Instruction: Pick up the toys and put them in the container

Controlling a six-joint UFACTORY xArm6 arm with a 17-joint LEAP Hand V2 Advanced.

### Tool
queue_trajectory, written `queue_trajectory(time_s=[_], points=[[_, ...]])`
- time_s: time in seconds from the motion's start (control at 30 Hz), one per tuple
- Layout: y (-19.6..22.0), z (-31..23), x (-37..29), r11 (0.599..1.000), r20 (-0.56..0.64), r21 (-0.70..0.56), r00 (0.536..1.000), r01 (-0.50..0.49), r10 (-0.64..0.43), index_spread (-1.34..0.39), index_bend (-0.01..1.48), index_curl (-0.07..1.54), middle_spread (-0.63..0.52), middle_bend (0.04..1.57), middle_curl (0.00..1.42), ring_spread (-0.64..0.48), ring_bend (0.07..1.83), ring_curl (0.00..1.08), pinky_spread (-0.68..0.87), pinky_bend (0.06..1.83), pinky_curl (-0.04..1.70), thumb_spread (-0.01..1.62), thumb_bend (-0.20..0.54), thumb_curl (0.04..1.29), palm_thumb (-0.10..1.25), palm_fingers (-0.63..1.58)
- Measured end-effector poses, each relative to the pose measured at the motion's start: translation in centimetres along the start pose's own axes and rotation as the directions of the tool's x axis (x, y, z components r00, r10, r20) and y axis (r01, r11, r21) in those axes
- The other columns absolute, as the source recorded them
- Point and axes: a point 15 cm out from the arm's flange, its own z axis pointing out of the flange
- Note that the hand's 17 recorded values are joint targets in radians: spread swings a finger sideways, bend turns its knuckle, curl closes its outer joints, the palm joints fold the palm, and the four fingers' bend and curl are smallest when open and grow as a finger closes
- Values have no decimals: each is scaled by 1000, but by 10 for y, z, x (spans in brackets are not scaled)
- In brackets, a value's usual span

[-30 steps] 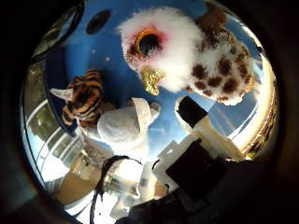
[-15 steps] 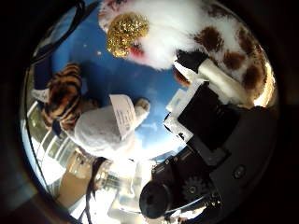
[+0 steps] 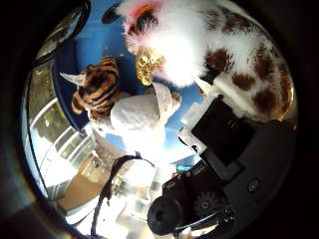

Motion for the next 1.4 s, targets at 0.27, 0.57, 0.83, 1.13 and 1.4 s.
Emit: queue_trajectory(time_s=[0.27,0.57,0.83,1.13,1.4], points=[[68,-80,-18,994,-7,105,999,36,-35,-879,886,-14,-298,1102,1160,-127,1386,864,170,1543,765,1045,-6,760,1024,911],[105,-173,-125,909,-10,364,977,204,-215,-953,1007,-17,-295,1135,1198,-141,1425,886,147,1567,812,1047,-11,836,1009,865],[83,-221,-283,762,-44,546,920,349,-390,-982,1067,-19,-287,1162,1208,-140,1445,892,137,1578,833,1038,-11,889,1005,848],[22,-195,-443,675,-85,601,875,427,-478,-998,1105,-20,-272,1191,1205,-137,1464,892,132,1577,848,1017,-22,927,968,842],[-39,-140,-460,731,-67,552,895,402,-441,-922,1185,8,-249,1145,1158,-90,1418,839,164,1483,830,1044,-33,866,838,842]])
